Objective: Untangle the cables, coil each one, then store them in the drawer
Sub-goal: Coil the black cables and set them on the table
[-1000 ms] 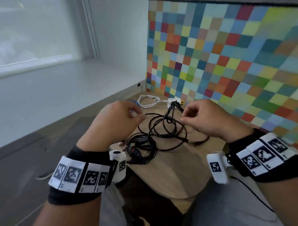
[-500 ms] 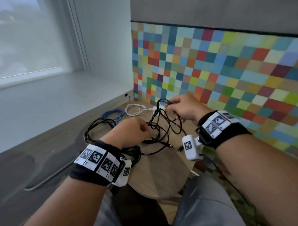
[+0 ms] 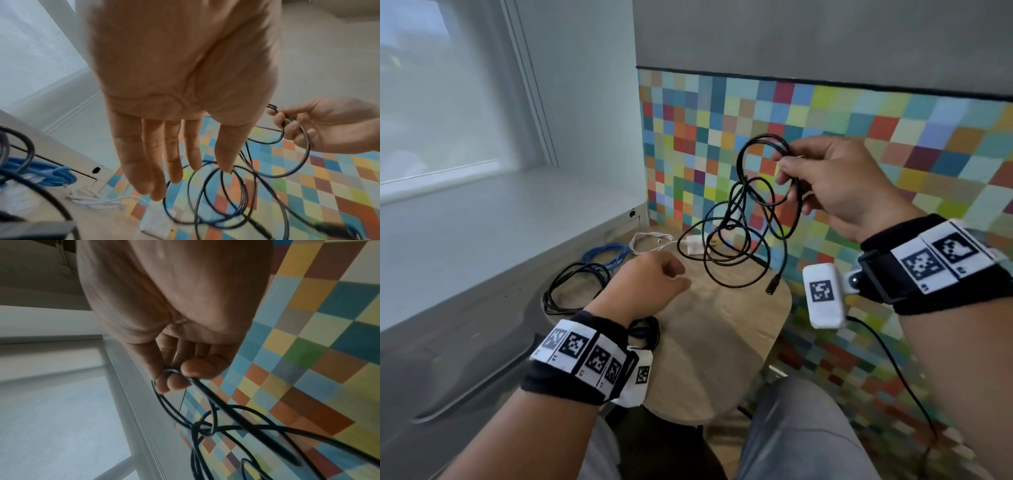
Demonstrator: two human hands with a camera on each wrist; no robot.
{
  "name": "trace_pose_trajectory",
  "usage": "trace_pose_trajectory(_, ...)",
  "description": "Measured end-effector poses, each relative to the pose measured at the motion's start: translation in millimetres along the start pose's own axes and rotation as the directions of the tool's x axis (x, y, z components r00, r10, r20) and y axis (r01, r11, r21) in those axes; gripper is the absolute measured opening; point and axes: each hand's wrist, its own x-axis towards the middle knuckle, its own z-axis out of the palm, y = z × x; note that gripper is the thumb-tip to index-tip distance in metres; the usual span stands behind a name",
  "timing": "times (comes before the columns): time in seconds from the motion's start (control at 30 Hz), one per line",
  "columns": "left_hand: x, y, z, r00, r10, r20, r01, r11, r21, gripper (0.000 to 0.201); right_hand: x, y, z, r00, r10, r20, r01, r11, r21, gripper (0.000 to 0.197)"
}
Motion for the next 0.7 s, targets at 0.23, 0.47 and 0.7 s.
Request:
trace_pose_trajectory(0.23,-9.3,22.8,-9.9,0.995,0.05,-0.085,-0.066,0.979,-0.192,0.061,-23.3,9.5,17.5,0.971,-0.038,0.238,0.057,0.996,-0.072,0.017)
trace_pose_trajectory(0.47,-16.4,27.0,-10.3,0.999,0.028,-0.015,-0.031,0.974,-0.223,0.039,-26.1,16.6,42.6,0.874,-0.008,0.486,0.101,0.981,-0.164,0.016)
trace_pose_trajectory(0.7,-19.7,5.2,-6.7,1.0,-0.002,-0.018,-0.001,0.985,-0.17,0.066,2.4,45.8,58.7,0.914,0.167,0.369,-0.026,0.933,-0.359,0.015)
